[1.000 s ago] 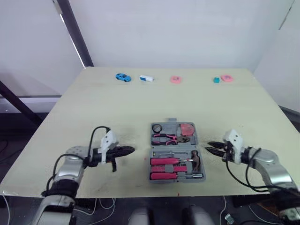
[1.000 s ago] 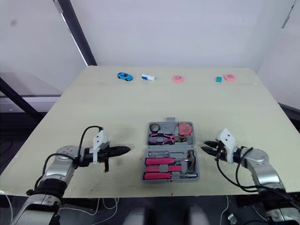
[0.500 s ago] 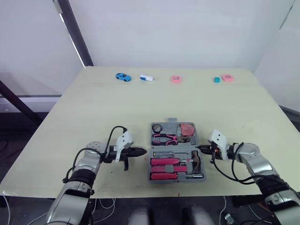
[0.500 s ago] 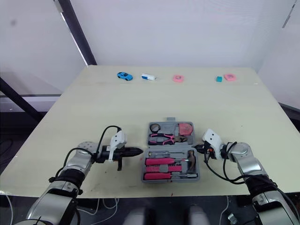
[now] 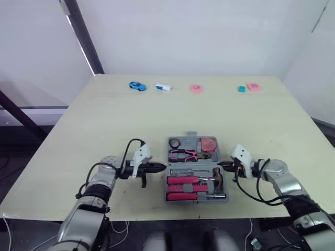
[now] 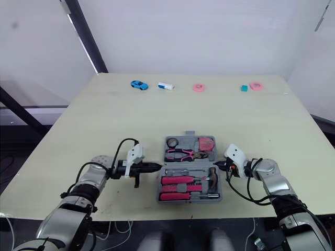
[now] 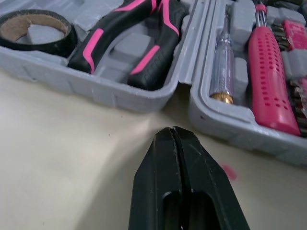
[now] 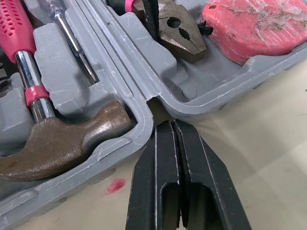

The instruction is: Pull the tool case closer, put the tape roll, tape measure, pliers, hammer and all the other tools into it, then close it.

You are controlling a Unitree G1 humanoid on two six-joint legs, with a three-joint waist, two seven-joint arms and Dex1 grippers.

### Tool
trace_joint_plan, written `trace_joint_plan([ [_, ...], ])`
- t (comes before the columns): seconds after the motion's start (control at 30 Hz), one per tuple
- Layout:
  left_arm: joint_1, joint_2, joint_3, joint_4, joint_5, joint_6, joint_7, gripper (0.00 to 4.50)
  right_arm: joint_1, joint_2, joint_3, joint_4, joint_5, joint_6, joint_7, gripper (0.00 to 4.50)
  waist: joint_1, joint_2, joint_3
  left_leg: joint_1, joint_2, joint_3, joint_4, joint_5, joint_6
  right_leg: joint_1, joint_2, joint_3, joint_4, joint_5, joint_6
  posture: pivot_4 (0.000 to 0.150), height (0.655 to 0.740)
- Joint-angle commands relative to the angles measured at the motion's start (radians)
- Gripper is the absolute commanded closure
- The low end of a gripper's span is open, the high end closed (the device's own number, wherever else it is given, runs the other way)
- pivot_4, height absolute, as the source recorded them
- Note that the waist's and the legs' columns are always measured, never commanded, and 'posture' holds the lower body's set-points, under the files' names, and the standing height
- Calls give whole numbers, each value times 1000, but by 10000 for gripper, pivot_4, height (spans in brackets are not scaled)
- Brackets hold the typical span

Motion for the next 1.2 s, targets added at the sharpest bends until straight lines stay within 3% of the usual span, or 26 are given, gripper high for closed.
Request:
trace_joint_plan([
  [0.03, -5, -19, -15, 24, 27, -7, 20, 45000, -9, 13, -4, -25, 10, -19, 8, 44577, 0, 0, 0, 0, 0, 0, 0, 0, 0, 0, 0, 0, 0, 0, 0, 1500, 7400],
  [0.7, 7, -67, -45, -53, 36, 6, -40, 45000, 10, 5, 2, -55, 18, 5, 36, 44577, 2, 0, 0, 0, 0, 0, 0, 0, 0, 0, 0, 0, -1, 0, 0, 1500, 7400],
  [1.2, 83, -61, -82, -195, 41, 64, -90, 45000, 111, -62, -3, -219, 58, 117, 94, 44577, 4, 0, 0, -2, 0, -1, -2, 0, 0, 1, 0, -2, -6, 0, 0, 1500, 7400],
])
